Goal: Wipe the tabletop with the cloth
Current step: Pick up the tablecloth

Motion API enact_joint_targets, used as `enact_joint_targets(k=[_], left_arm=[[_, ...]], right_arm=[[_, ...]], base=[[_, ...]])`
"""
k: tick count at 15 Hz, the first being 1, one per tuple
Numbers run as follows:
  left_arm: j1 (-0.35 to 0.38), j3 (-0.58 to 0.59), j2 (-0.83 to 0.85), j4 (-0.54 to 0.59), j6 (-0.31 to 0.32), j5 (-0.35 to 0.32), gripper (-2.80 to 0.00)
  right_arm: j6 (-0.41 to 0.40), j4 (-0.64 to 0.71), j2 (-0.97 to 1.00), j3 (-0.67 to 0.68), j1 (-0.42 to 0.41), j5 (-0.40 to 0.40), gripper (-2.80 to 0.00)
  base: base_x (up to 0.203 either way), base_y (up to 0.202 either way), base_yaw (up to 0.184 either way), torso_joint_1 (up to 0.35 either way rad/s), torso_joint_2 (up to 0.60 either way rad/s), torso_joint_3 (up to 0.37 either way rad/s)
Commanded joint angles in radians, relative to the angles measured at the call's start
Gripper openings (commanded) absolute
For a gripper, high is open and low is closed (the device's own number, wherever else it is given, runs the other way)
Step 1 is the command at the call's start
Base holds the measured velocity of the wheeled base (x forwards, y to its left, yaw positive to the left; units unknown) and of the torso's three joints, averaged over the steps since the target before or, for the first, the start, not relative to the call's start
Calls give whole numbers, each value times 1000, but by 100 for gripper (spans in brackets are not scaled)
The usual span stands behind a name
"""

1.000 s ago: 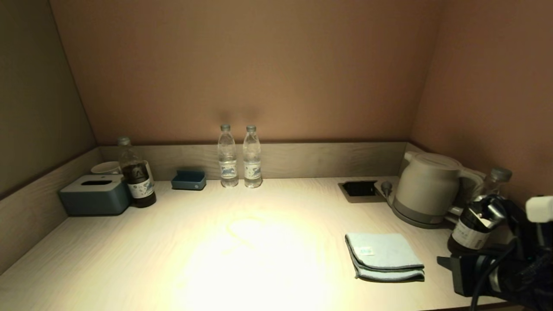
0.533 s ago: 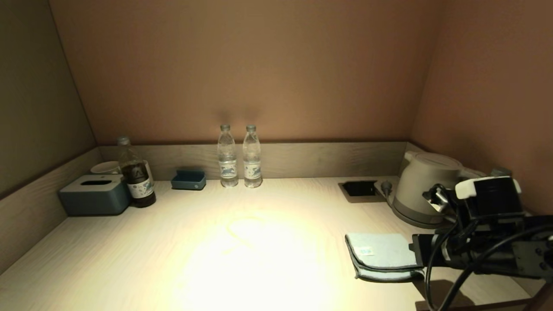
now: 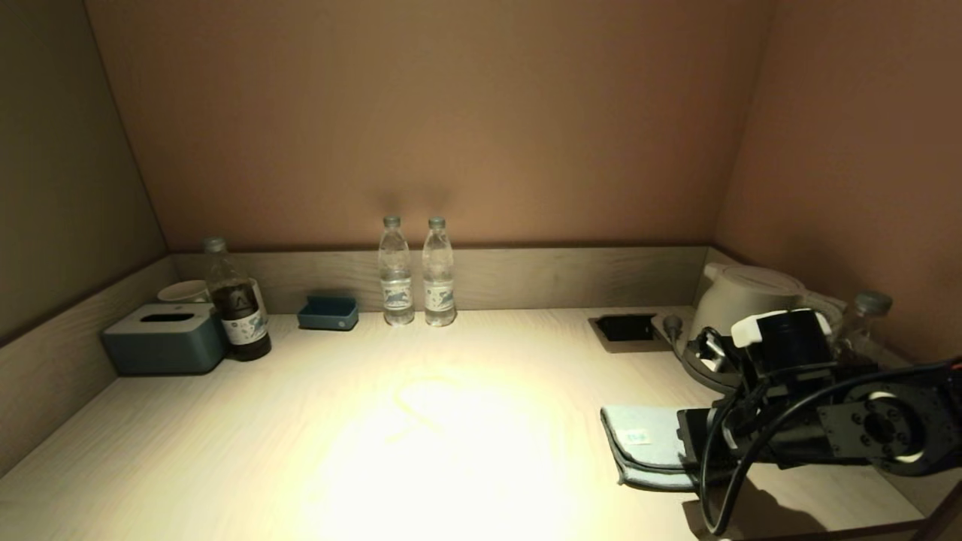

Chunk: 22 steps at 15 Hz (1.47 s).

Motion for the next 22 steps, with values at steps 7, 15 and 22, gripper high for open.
enact_joint_targets(k=[7,15,22], left_arm=[[0,0,0,0,-1,0,-280],[0,0,0,0,-1,0,-280],[0,0,0,0,-1,0,-280]], right_arm=[[0,4,80,-62,9,-12,0],[-2,-3,178,-93,8,-44,0],[-2,-2,215,-89,9,-70,0]], base=[[0,0,0,0,0,0],[0,0,0,0,0,0],[0,0,0,0,0,0]])
